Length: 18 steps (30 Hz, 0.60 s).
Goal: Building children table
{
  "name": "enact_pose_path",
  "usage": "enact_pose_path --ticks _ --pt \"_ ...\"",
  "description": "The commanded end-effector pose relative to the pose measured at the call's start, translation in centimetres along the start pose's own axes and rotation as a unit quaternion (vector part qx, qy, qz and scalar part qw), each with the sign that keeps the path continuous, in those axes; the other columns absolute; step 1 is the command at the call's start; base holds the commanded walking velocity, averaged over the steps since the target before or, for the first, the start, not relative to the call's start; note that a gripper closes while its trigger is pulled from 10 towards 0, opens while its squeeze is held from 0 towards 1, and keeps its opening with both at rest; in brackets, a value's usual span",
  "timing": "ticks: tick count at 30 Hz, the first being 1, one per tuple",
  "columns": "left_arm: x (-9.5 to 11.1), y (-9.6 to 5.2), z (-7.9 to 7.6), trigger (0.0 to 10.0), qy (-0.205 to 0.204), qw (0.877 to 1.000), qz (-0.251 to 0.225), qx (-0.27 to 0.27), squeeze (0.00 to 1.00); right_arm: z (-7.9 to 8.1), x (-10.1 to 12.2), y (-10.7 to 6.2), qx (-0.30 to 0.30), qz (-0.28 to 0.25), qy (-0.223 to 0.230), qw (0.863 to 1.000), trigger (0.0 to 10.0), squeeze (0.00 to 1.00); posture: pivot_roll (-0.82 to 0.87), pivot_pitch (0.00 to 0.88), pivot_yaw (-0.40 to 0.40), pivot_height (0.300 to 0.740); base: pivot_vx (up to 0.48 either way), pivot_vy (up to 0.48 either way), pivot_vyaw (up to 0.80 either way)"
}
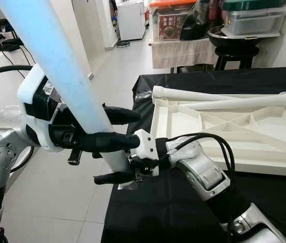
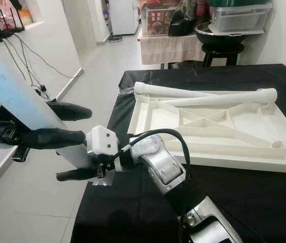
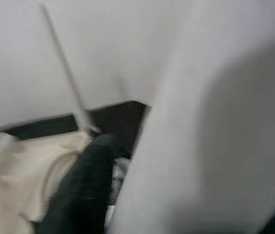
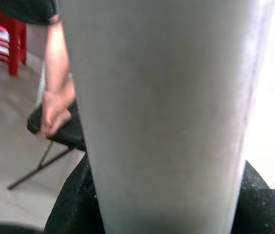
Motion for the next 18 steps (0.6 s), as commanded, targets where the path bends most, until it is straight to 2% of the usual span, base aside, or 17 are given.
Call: enact_pose_path --ticks 1,2,3,4,5,6,7,8,9,11,12,13,15,16,17,18 --pt "-0.3 0.9 0.3 10.0 -0.007 1.0 -0.015 0.015 1.0 -2.3 -0.4 -1.1 -0.081 -0.002 0.025 0.996 0.0 0.0 -0.09 0.073 0.084 0.74 0.0 0.0 0.0" --pt "-1.1 0.4 2.3 10.0 0.008 0.993 -0.001 0.116 1.0 -3.6 -0.8 -1.3 -0.13 0.002 0.029 0.991 0.0 0.0 -0.07 0.1 0.08 0.74 0.0 0.0 0.0" --pt "-1.6 -0.4 4.1 10.0 0.021 0.975 0.002 0.22 1.0 -4.9 -1.0 -1.6 -0.179 0.004 0.032 0.983 0.0 0.0 -0.07 0.125 0.076 0.74 0.0 0.0 0.0" --pt "-1.6 -0.4 4.1 10.0 0.021 0.975 0.002 0.22 1.0 -4.9 -1.0 -1.6 -0.179 0.004 0.032 0.983 0.0 0.0 -0.07 0.125 0.076 0.74 0.0 0.0 0.0" --pt "-2.4 -3.0 6.1 10.0 0.025 0.926 -0.001 0.377 1.0 -7.0 -1.0 -2.1 -0.254 -0.004 0.05 0.966 0.0 0.0 -0.06 0.145 0.074 0.74 0.0 0.0 0.0" --pt "-3.0 -4.3 6.3 10.0 0.023 0.899 0.004 0.437 1.0 -7.6 -1.0 -2.2 -0.273 -0.012 0.064 0.96 0.0 0.0 -0.05 0.165 0.071 0.74 0.0 0.0 0.0" --pt "-3.0 -4.3 6.3 10.0 0.023 0.899 0.004 0.437 1.0 -7.6 -1.0 -2.2 -0.273 -0.012 0.064 0.96 0.0 0.0 -0.05 0.165 0.071 0.74 0.0 0.0 0.0" --pt "-3.5 -5.3 6.2 10.0 0.02 0.88 0.013 0.475 1.0 -7.9 -0.9 -2.2 -0.283 -0.02 0.075 0.956 0.0 0.0 -0.05 0.178 0.069 0.74 0.0 0.0 0.0" --pt "-3.5 -5.3 6.2 10.0 0.02 0.88 0.013 0.475 1.0 -7.9 -0.9 -2.2 -0.283 -0.02 0.075 0.956 0.0 0.0 -0.05 0.178 0.069 0.74 0.0 0.0 0.0" --pt "-4.6 -7.2 5.4 10.0 0.025 0.838 0.044 0.544 1.0 -8.2 -0.7 -2.3 -0.296 -0.036 0.095 0.95 0.0 0.0 -0.03 0.208 0.066 0.74 0.0 0.0 0.0" --pt "-4.6 -7.2 5.4 10.0 0.025 0.838 0.044 0.544 1.0 -8.2 -0.7 -2.3 -0.296 -0.036 0.095 0.95 0.0 0.0 -0.03 0.208 0.066 0.74 0.0 0.0 0.0" --pt "-6.4 -8.0 3.2 10.0 0.003 0.802 0.078 0.592 1.0 -8.1 -0.4 -2.2 -0.287 -0.061 0.113 0.949 0.0 0.0 0.0 0.262 0.066 0.74 0.0 0.0 0.0" --pt "-6.4 -8.0 3.2 10.0 0.003 0.802 0.078 0.592 1.0 -8.1 -0.4 -2.2 -0.287 -0.061 0.113 0.949 0.0 0.0 0.0 0.262 0.066 0.74 0.0 0.0 0.0" --pt "-8.2 -7.0 0.7 10.0 -0.023 0.799 0.121 0.589 0.51 -7.7 0.2 -2.0 -0.266 -0.093 0.122 0.952 0.0 0.0 0.01 0.289 0.068 0.74 0.0 0.0 0.0" --pt "-8.2 -7.0 0.7 10.0 -0.023 0.799 0.121 0.589 0.51 -7.7 0.2 -2.0 -0.266 -0.093 0.122 0.952 0.0 0.0 0.01 0.289 0.068 0.74 0.0 0.0 0.0" --pt "-8.9 -6.2 -0.1 10.0 -0.032 0.8 0.136 0.583 0.51 -7.7 0.5 -1.9 -0.26 -0.106 0.125 0.952 0.0 0.0 0.01 0.289 0.068 0.74 0.0 0.0 0.0"
Point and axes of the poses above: a point about 5 cm out from each wrist's last joint towards the gripper, its own y axis pointing out of the wrist towards the gripper, its own x axis along the axis of the wrist's last joint, z = x × y, the point moved 4 cm from there along y, pointing out of the wrist towards the gripper, and after that the axes turned 11 degrees about y, right-handed, at the moved point
